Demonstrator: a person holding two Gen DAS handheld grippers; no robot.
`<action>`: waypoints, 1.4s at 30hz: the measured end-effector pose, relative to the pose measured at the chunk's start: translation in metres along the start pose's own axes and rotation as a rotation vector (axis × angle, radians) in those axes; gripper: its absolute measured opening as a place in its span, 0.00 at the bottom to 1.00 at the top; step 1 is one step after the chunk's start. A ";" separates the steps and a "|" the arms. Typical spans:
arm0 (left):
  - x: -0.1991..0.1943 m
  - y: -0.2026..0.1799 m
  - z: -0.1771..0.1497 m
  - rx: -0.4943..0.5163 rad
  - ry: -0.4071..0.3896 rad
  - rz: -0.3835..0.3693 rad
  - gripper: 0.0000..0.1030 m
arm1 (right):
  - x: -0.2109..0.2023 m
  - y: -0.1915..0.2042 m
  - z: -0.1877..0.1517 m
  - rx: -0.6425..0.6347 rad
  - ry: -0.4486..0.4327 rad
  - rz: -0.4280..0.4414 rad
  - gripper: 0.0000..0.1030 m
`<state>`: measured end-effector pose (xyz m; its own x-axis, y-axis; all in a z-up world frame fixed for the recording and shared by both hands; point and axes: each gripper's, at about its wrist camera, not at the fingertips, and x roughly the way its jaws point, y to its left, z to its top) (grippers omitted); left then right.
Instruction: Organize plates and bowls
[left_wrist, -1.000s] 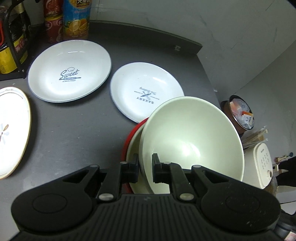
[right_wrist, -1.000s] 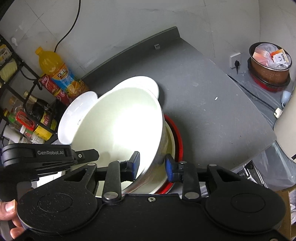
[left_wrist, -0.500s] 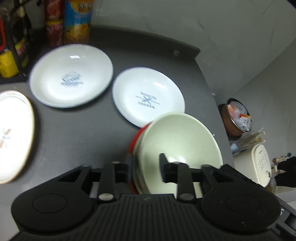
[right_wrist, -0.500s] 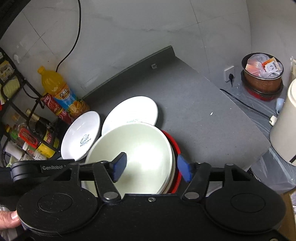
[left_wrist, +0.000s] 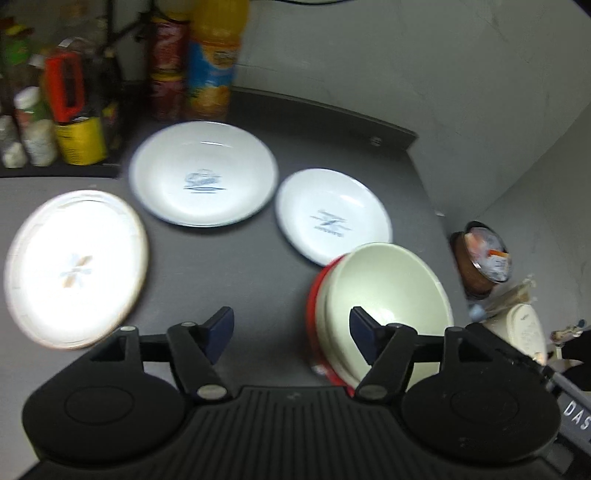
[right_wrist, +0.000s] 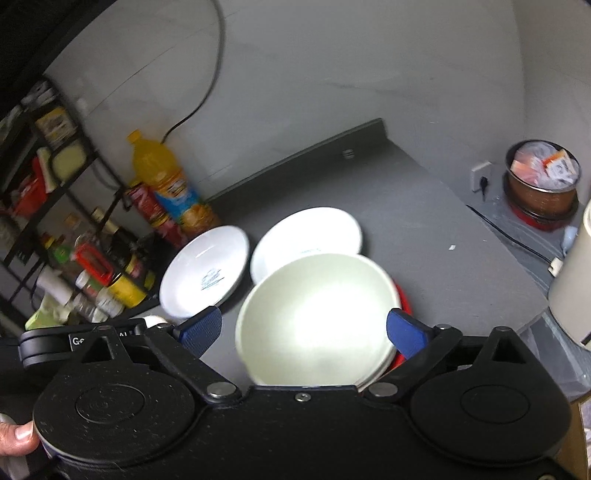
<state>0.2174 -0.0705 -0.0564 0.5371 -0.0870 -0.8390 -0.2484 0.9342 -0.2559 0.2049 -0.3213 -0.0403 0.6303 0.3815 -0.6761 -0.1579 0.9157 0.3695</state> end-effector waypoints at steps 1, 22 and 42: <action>-0.005 0.004 -0.001 0.002 -0.007 0.009 0.67 | -0.001 0.005 -0.001 -0.010 0.001 0.013 0.94; -0.052 0.093 -0.025 -0.100 -0.080 0.177 0.75 | 0.007 0.075 -0.012 -0.185 0.089 0.081 0.98; -0.032 0.151 0.008 -0.172 -0.077 0.212 0.75 | 0.064 0.132 -0.003 -0.305 0.170 0.099 0.98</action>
<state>0.1690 0.0761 -0.0644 0.5168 0.1371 -0.8451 -0.4916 0.8556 -0.1618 0.2220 -0.1753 -0.0369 0.4691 0.4621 -0.7526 -0.4474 0.8591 0.2487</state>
